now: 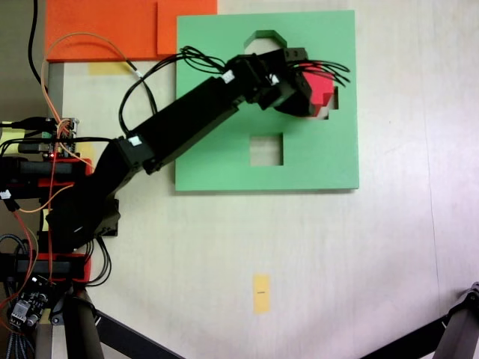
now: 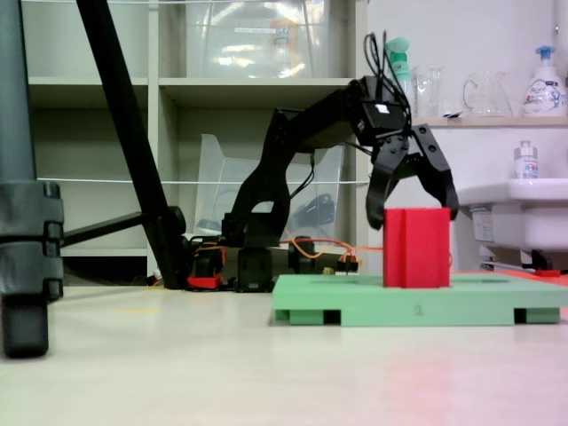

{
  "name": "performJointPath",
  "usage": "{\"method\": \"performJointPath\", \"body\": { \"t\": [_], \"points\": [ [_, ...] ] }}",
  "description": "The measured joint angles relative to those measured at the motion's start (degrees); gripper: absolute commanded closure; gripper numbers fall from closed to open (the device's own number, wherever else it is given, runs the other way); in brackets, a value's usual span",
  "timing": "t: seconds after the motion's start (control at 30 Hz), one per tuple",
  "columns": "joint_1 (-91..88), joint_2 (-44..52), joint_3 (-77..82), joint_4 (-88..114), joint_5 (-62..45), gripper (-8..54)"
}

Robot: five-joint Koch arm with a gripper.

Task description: Put the cross columnar block into the corresponding hole

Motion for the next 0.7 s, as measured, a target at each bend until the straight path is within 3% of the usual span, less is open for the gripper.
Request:
{"method": "performJointPath", "body": {
  "t": [0.33, 0.7],
  "points": [
    [0.7, -0.3, -0.6, 0.0, -0.8, 18.6],
    [0.8, -7.6, -7.9, 0.1, -4.6, 18.8]
  ]
}}
